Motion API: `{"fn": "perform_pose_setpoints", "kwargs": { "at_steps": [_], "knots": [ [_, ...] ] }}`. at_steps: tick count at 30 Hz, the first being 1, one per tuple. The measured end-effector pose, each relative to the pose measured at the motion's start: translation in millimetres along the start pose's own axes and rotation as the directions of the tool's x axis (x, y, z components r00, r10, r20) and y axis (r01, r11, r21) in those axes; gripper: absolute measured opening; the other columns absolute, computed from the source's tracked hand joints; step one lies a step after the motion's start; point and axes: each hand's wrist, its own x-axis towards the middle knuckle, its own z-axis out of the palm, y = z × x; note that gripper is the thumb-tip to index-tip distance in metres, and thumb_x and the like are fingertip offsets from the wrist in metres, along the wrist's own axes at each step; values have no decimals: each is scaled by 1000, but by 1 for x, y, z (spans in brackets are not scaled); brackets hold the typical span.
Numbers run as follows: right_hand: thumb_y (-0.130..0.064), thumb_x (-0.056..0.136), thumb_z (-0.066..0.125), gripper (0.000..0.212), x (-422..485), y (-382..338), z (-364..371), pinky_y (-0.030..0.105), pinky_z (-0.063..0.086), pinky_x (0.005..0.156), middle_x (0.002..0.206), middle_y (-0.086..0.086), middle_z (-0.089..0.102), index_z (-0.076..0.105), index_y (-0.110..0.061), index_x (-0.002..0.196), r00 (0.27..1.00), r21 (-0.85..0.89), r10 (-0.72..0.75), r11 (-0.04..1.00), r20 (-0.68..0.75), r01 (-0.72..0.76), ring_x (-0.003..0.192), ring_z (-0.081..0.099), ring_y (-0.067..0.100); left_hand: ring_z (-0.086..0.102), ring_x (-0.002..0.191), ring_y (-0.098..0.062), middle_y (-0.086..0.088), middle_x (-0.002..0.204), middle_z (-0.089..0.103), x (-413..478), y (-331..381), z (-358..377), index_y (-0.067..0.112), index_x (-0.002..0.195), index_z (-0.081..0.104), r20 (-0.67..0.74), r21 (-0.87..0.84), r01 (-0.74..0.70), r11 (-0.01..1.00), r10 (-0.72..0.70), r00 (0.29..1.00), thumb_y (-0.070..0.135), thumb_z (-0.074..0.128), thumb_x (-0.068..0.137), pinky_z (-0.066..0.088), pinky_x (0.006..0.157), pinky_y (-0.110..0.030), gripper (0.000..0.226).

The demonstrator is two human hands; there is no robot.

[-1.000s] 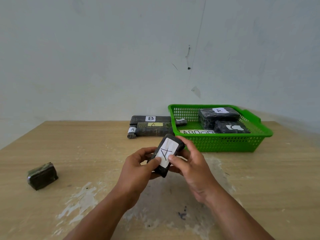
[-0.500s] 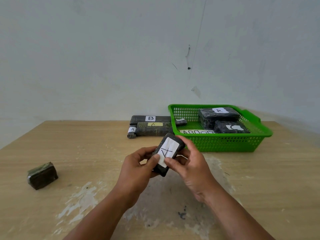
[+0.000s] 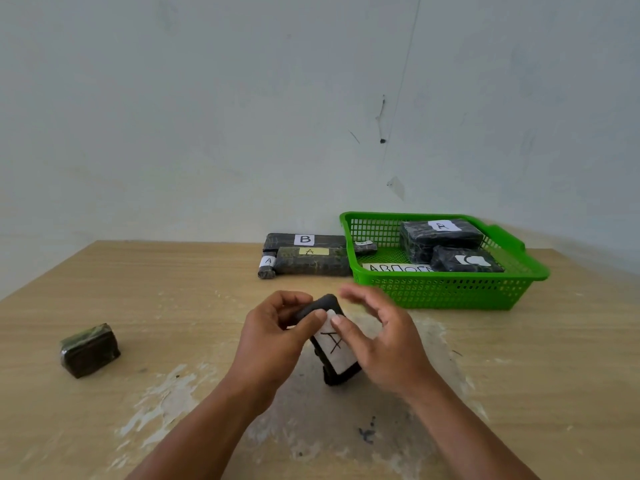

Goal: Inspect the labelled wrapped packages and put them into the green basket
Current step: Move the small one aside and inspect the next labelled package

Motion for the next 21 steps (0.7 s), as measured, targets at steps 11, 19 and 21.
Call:
{"fn": "perform_pose_setpoints", "kwargs": {
  "at_steps": [11,19,21],
  "knots": [
    [-13,93,76,20,-3,-13,2,39,62,79,98,-2,77,77,-31,102,968,411,245,879,50,-243,86,73,18,77,96,-18,-3,96,82,-5,0,3,14,106,74,70,48,-82,996,78,994,-2,68,94,59,90,-30,21],
    [-8,94,75,21,-3,-18,2,46,65,76,100,-1,77,78,-27,102,966,441,258,864,26,-242,83,73,20,77,99,-17,-1,99,82,-6,0,5,16,112,71,82,41,-112,993,109,991,2,71,93,60,88,-26,24],
    [-5,94,74,23,-4,-19,1,34,65,74,102,-1,78,77,-22,108,973,488,228,847,28,-212,88,75,15,75,104,-22,-5,104,80,-4,-1,4,17,118,70,77,-11,-109,994,110,991,15,75,92,58,94,-33,26]
  ]
}}
